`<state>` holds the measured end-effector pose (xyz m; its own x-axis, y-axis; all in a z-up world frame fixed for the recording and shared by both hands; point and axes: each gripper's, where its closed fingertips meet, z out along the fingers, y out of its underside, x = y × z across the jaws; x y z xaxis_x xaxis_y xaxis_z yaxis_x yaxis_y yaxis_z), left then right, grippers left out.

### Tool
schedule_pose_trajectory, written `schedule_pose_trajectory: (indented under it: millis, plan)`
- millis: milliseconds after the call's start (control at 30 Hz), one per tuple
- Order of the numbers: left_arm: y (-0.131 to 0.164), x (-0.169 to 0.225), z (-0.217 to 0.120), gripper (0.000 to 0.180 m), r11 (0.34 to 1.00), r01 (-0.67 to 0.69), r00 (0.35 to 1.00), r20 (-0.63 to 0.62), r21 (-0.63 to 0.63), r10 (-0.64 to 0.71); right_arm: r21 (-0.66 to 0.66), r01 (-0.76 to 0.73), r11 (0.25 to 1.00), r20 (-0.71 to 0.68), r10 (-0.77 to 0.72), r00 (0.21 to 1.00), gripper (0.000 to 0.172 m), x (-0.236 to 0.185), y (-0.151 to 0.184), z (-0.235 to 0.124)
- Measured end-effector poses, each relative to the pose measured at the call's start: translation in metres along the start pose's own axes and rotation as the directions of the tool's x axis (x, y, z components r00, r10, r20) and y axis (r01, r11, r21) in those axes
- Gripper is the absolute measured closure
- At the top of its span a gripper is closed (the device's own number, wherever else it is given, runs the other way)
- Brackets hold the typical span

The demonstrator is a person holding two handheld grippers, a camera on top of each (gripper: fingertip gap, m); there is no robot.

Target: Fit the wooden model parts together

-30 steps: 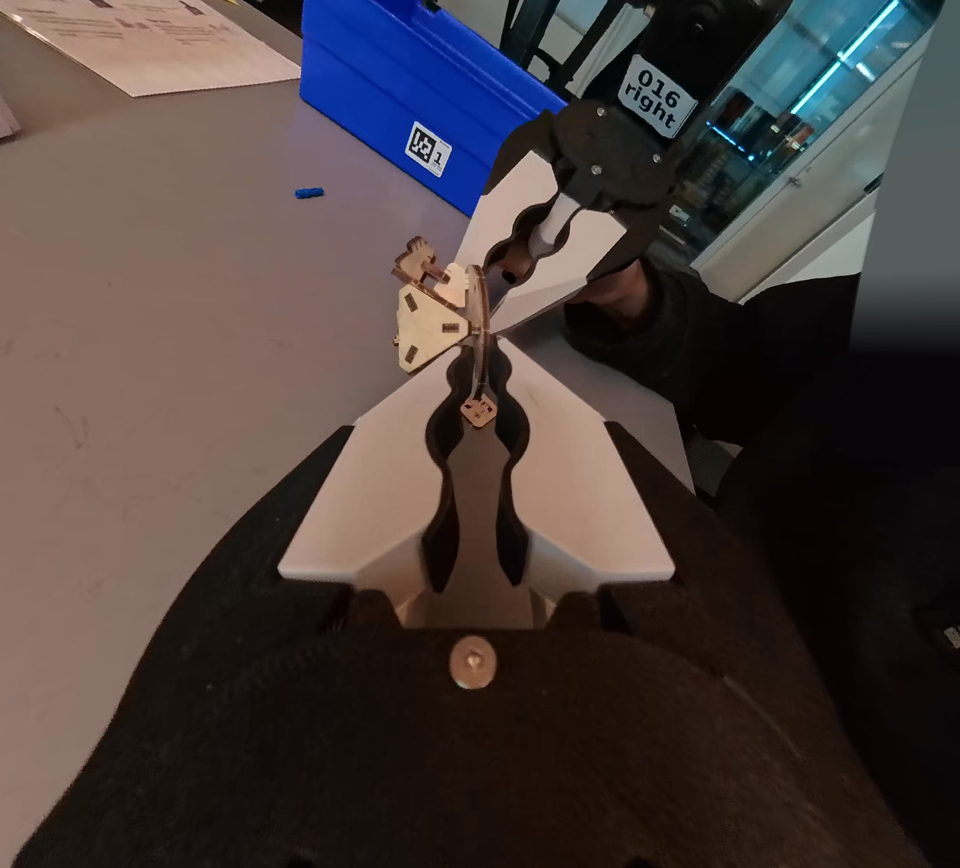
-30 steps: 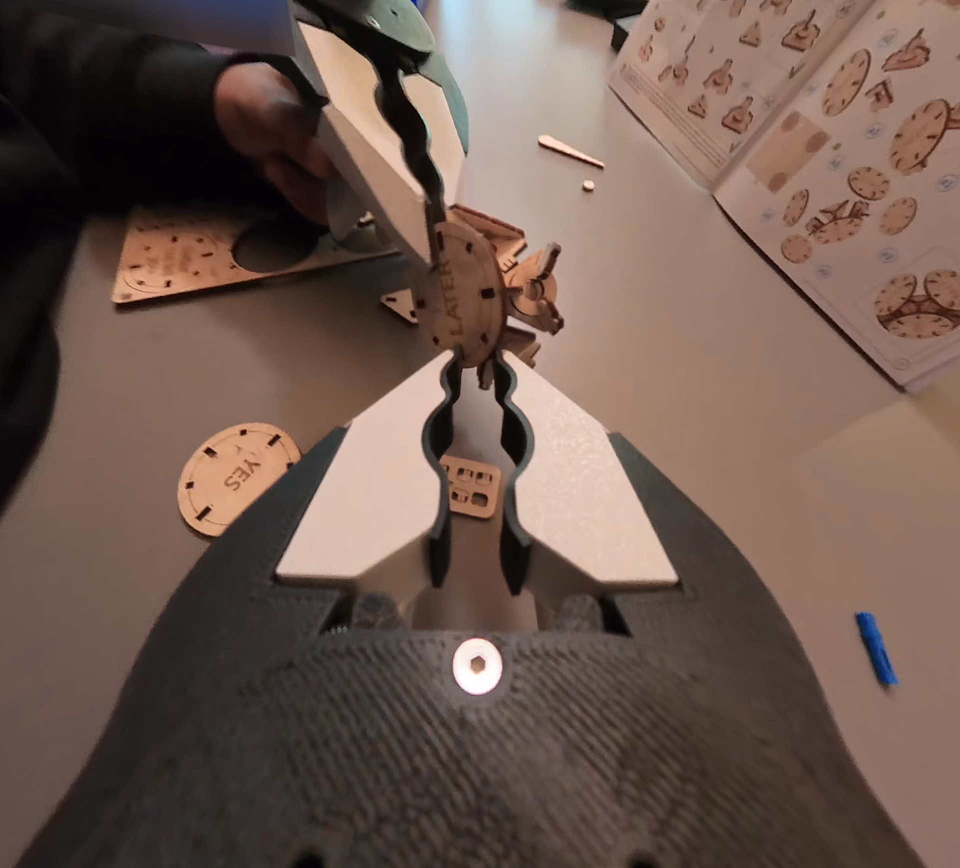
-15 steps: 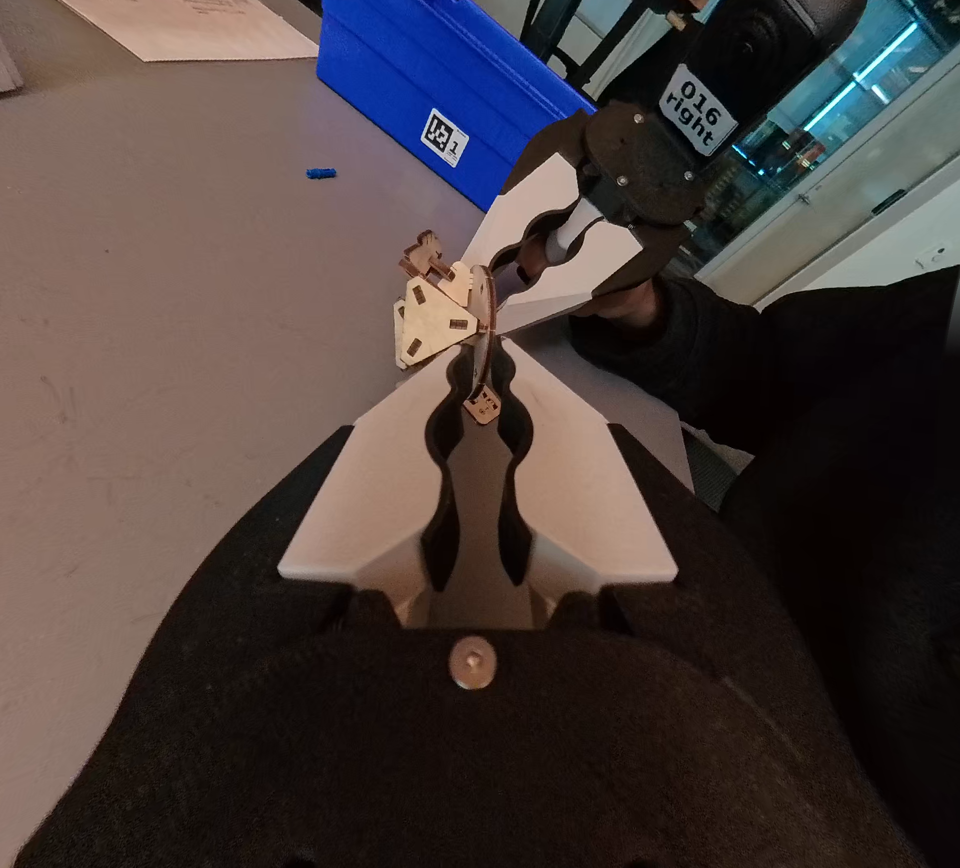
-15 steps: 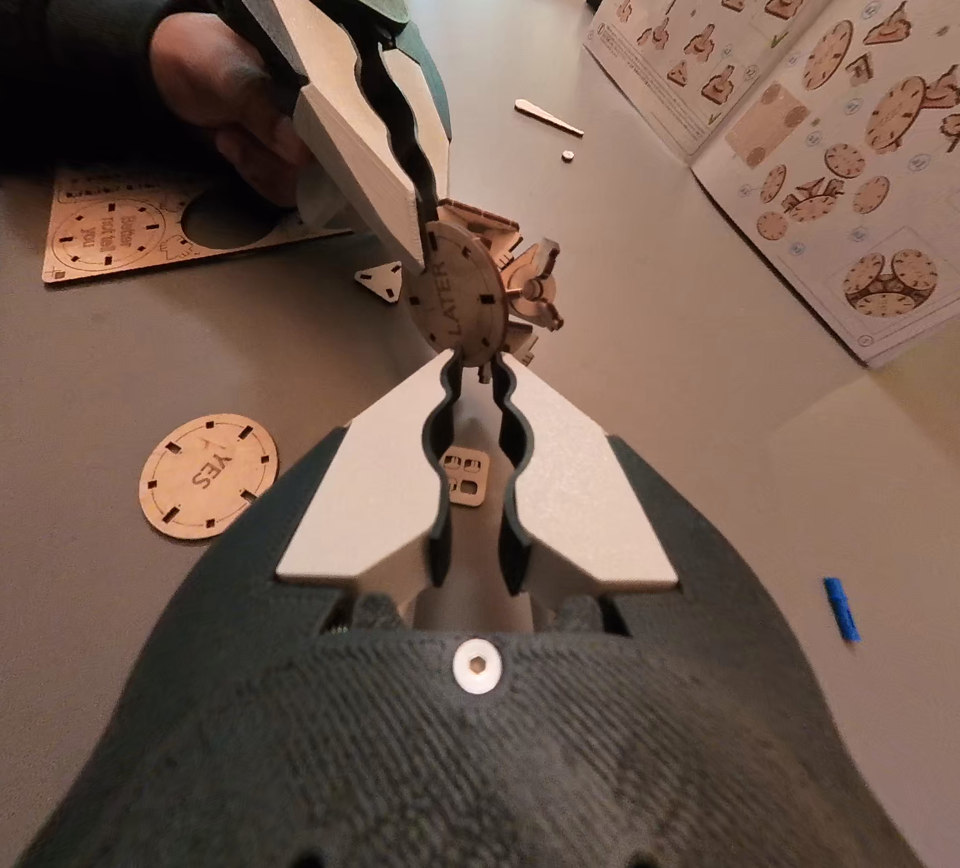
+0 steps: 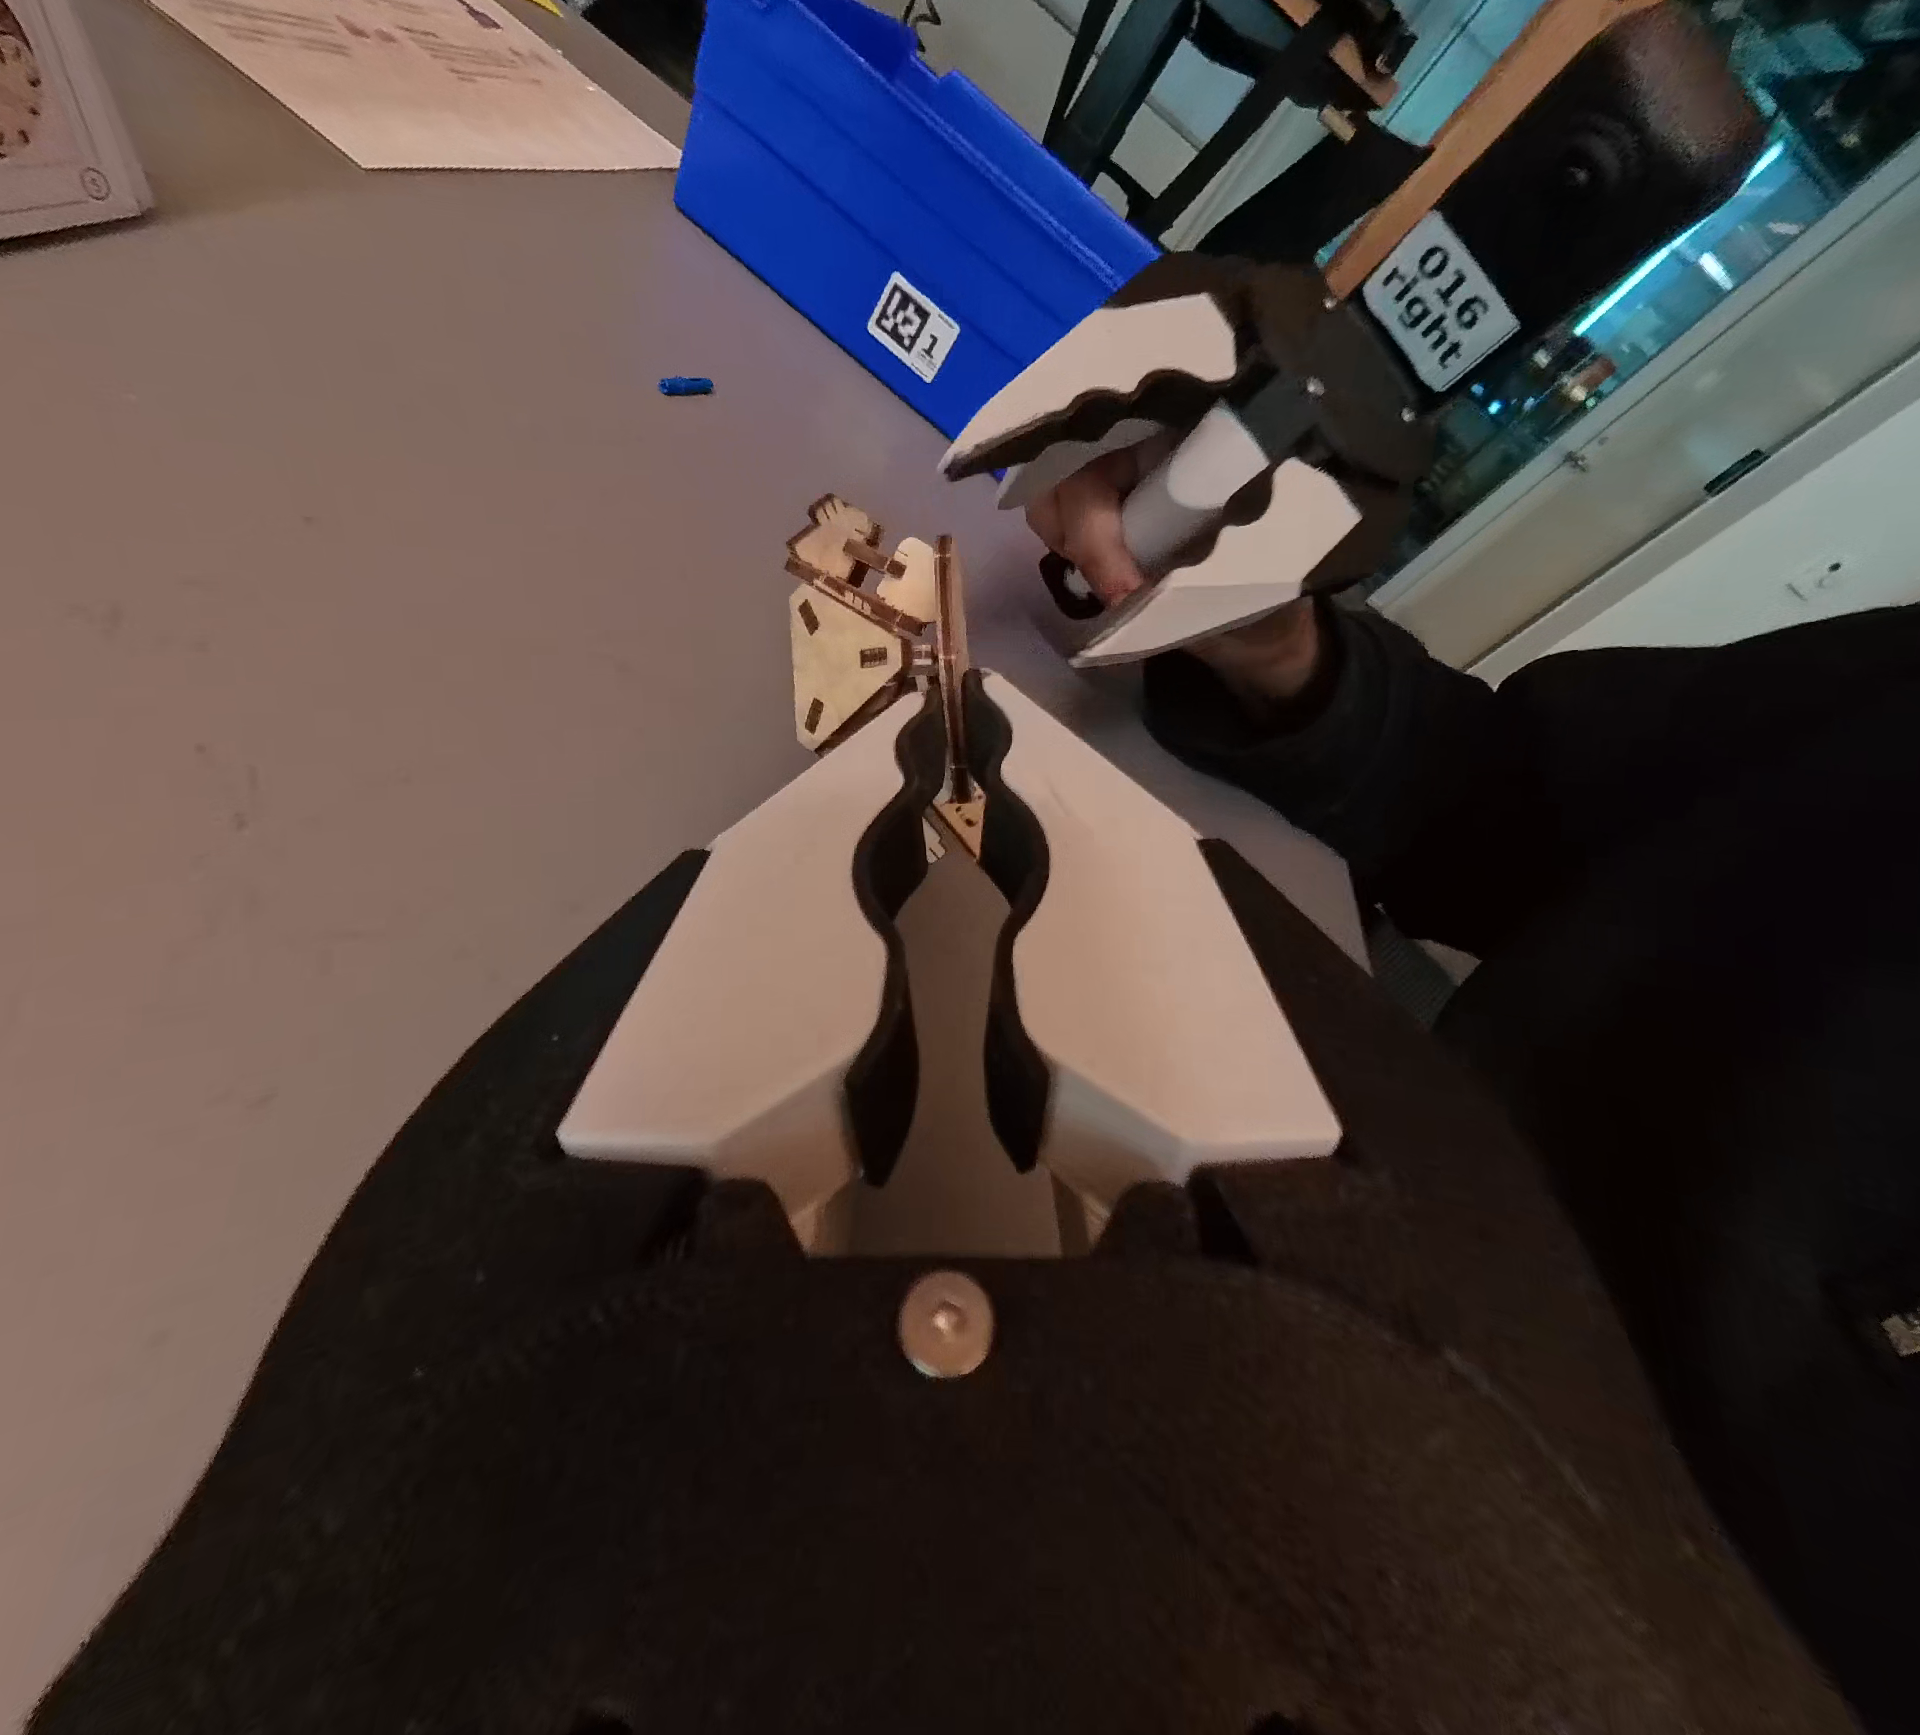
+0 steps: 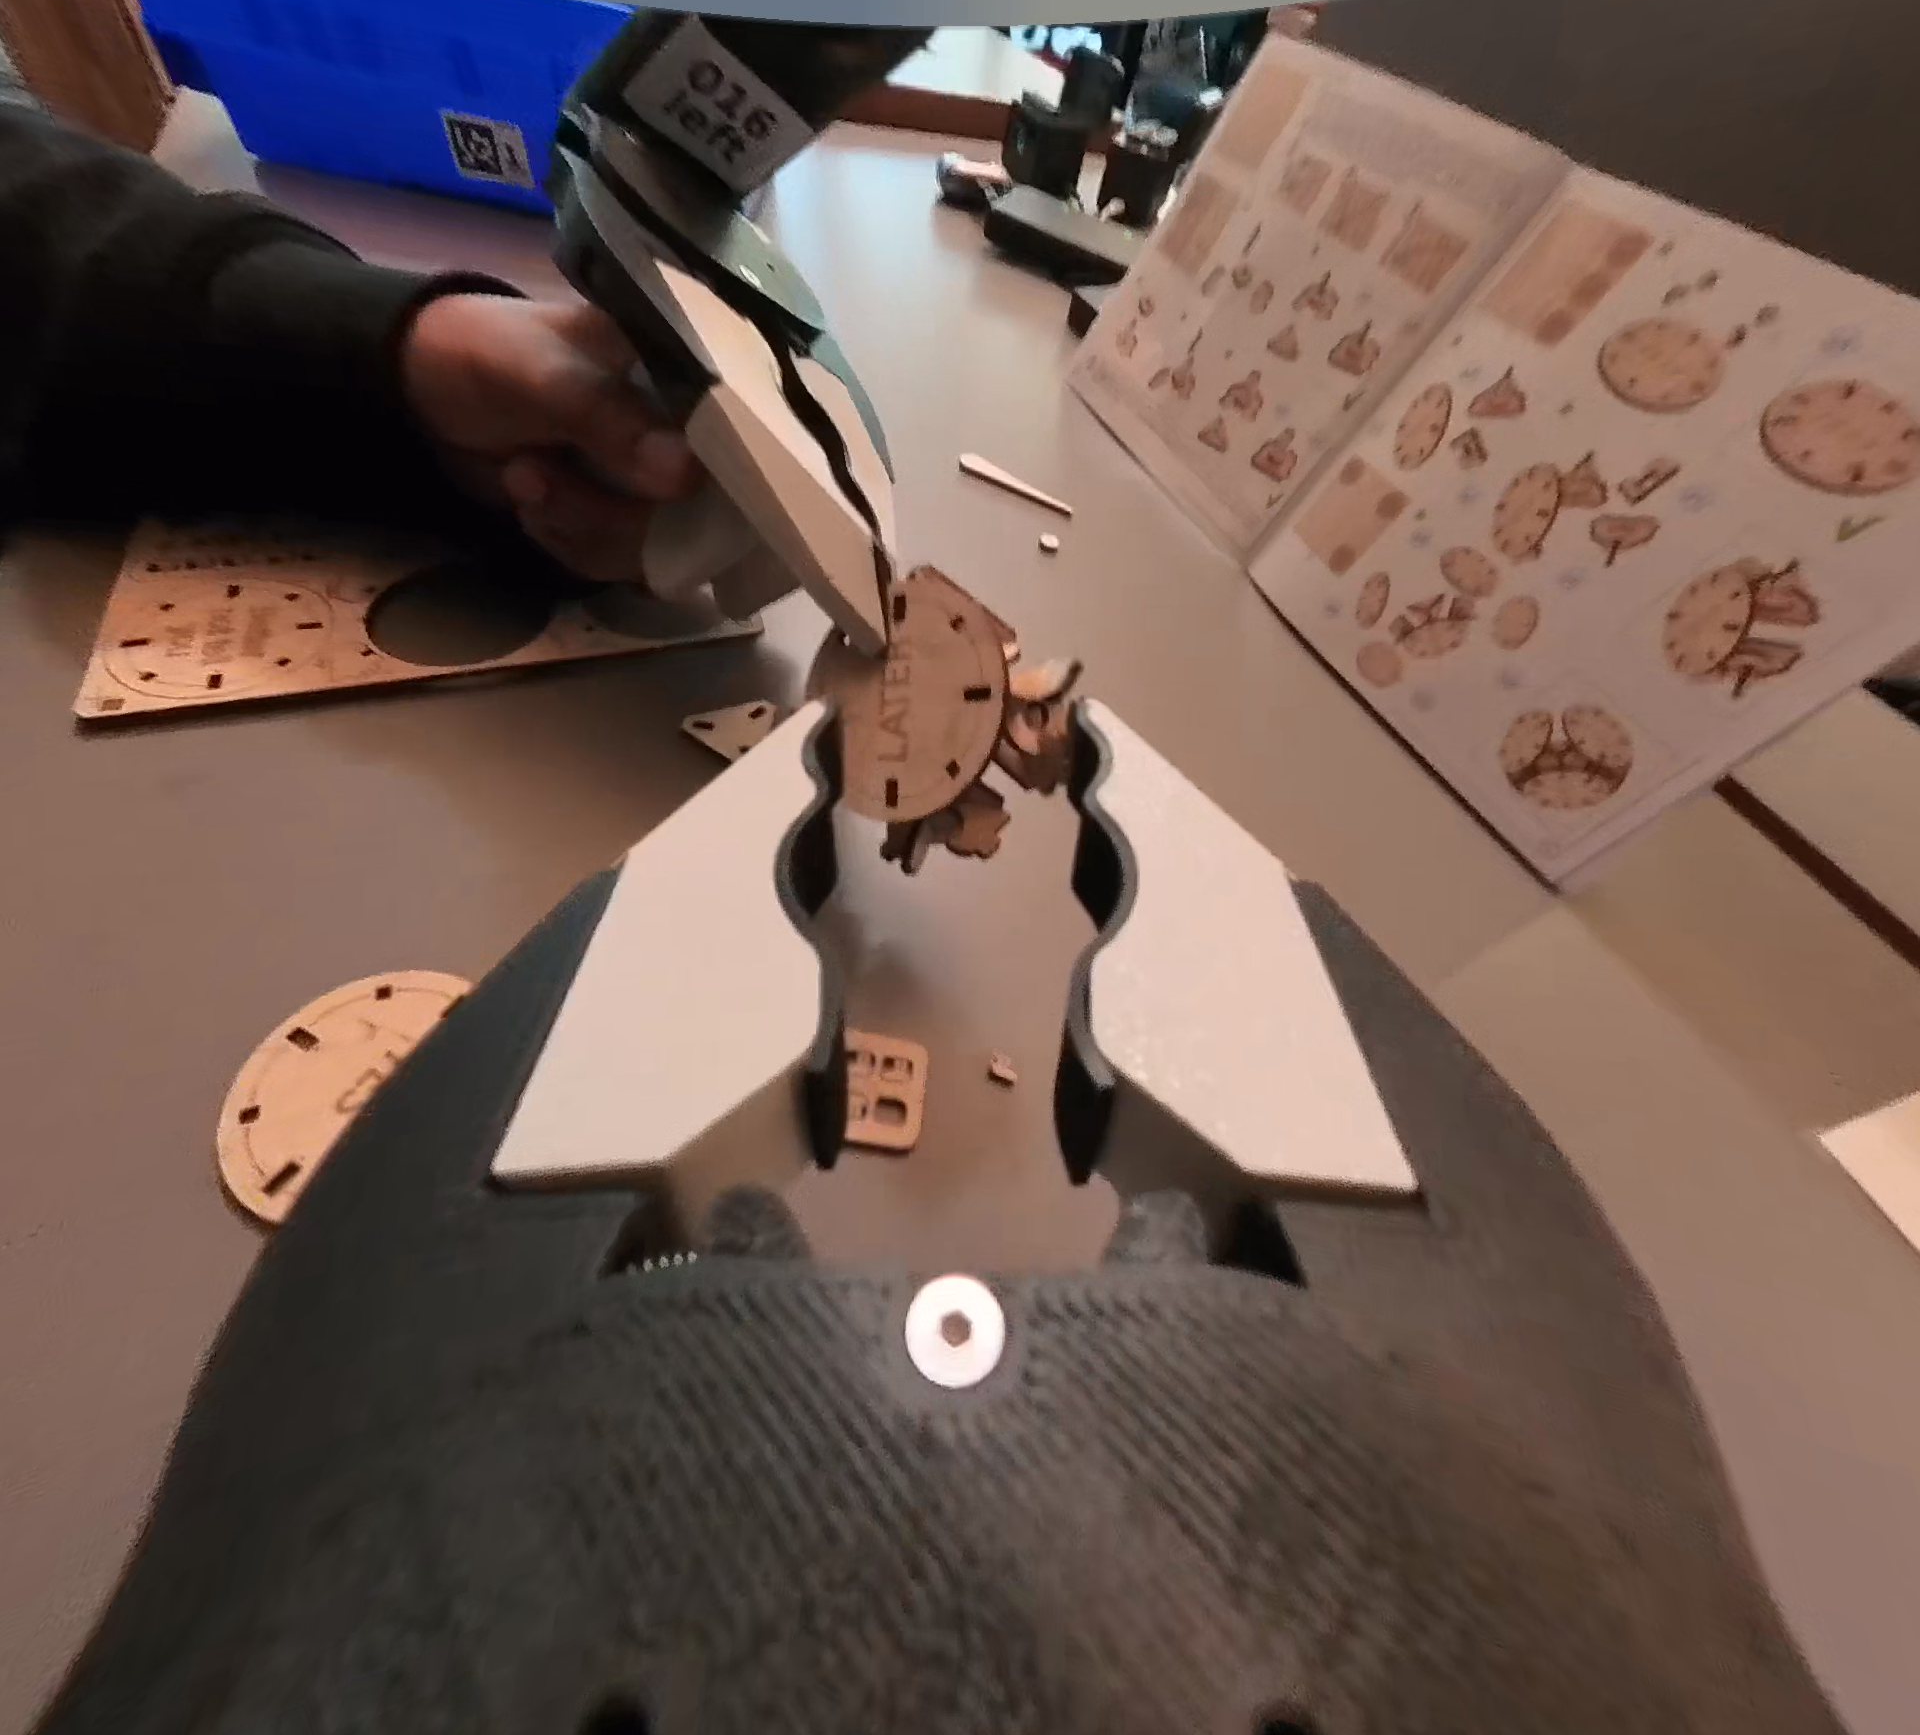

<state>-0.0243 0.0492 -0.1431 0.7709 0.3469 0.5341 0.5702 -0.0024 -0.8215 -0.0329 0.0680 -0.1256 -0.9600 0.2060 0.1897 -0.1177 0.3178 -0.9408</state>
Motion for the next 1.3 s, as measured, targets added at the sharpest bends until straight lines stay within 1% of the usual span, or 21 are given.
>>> schedule_pose_trajectory:
  millis: [133,200,233,300,333,433,533,633,767,867,933,1133,1300]
  plan:
    - [0.011,0.007,0.005,0.178,0.988,-0.128,0.992,0.007,-0.089,0.129,0.035,0.041,0.999,0.049,-0.043,0.998,0.13,-0.015,-0.005,0.004]
    - [0.021,0.01,0.009,0.177,0.962,-0.219,0.974,0.016,-0.164,0.224,0.043,0.044,0.998,0.091,-0.047,0.995,0.137,-0.024,-0.005,0.007]
    - [0.025,0.012,0.011,0.177,0.945,-0.265,0.962,0.018,-0.193,0.274,0.028,0.043,0.999,0.106,-0.046,0.993,0.144,-0.026,-0.003,0.009]
    - [0.029,0.013,0.013,0.177,0.919,-0.323,0.941,0.029,-0.226,0.337,-0.012,0.041,0.999,0.157,-0.039,0.987,0.158,-0.034,0.004,0.011]
    - [0.029,0.012,0.013,0.177,0.914,-0.337,0.935,0.034,-0.228,0.353,-0.015,0.029,0.999,0.163,-0.026,0.986,0.158,-0.034,0.005,0.011]
    - [0.025,0.014,0.01,0.178,0.926,-0.322,0.943,0.02,-0.196,0.332,-0.017,-0.005,1.0,0.172,0.008,0.985,0.159,-0.031,0.006,0.009]
    - [0.016,0.016,0.006,0.178,0.949,-0.287,0.957,0.002,-0.131,0.29,-0.064,-0.017,0.998,0.187,0.029,0.982,0.159,-0.03,0.014,0.009]
    - [0.015,0.016,0.005,0.178,0.956,-0.265,0.964,-0.013,-0.124,0.266,-0.055,-0.029,0.998,0.179,0.038,0.983,0.162,-0.029,0.013,0.01]
    - [0.013,0.017,0.005,0.178,0.957,-0.269,0.963,-0.011,-0.105,0.27,-0.034,-0.155,0.987,0.223,0.159,0.962,0.165,-0.028,0.009,0.009]
    - [0.008,0.015,0.004,0.171,0.964,-0.257,0.966,0.009,-0.07,0.259,-0.036,-0.288,0.957,0.275,0.286,0.918,0.171,-0.029,0.006,0.008]
    - [0.006,0.015,0.003,0.171,0.965,-0.255,0.967,0.011,-0.052,0.256,-0.028,-0.36,0.932,0.293,0.353,0.889,0.172,-0.027,0.003,0.008]
    - [0.002,0.016,0.003,0.171,0.965,-0.263,0.964,0.023,-0.024,0.263,-0.022,-0.45,0.893,0.314,0.434,0.845,0.171,-0.025,0.001,0.008]
    - [-0.001,0.016,0.003,0.172,0.965,-0.262,0.965,0.031,-0.003,0.262,-0.021,-0.477,0.878,0.318,0.458,0.83,0.172,-0.024,0.0,0.008]
